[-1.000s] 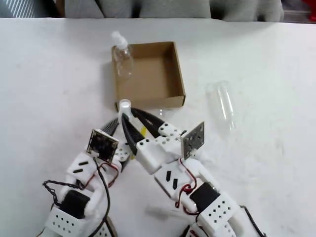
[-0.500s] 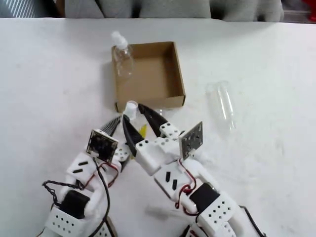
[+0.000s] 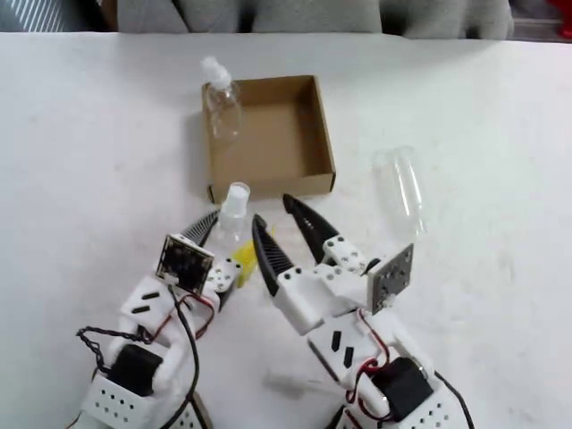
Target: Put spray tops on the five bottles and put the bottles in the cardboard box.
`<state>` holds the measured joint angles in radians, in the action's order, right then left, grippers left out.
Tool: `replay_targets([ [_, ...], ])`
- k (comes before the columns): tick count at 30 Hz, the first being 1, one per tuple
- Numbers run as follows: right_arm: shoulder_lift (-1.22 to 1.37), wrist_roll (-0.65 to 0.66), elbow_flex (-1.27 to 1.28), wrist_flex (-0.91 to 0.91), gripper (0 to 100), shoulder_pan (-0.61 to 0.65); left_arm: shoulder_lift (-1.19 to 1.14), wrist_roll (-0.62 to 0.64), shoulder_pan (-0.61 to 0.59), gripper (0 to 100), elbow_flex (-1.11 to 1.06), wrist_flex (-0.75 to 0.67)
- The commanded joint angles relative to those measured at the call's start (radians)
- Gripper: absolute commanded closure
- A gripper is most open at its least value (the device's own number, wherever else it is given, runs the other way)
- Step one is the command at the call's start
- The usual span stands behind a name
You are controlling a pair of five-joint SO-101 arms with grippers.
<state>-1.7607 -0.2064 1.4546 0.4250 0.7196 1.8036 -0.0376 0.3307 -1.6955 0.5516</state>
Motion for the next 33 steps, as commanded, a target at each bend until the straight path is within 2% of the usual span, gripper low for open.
replay_targets([
  [1, -0.031, -0.002, -0.063, 0.062, 84.7, -0.084, 0.016, -0.008, -0.007, 87, 0.003, -0.005],
  [6, -0.007, -0.002, -0.089, 0.137, 84.7, -0.131, 0.016, -0.008, -0.007, 87, 0.003, -0.005],
  [12, -0.001, -0.002, -0.058, 0.143, 84.7, -0.208, 0.016, -0.008, -0.007, 87, 0.003, -0.006],
  [18, -0.008, 0.002, 0.006, 0.136, 84.7, -0.205, 0.021, -0.003, -0.007, 87, 0.003, -0.021],
  [25, -0.010, 0.006, 0.086, 0.143, 84.7, -0.242, 0.019, 0.000, -0.056, 87, 0.003, -0.216],
  [33, -0.010, 0.006, 0.133, 0.143, 84.7, -0.292, 0.015, 0.000, -0.070, 87, 0.080, -0.307],
])
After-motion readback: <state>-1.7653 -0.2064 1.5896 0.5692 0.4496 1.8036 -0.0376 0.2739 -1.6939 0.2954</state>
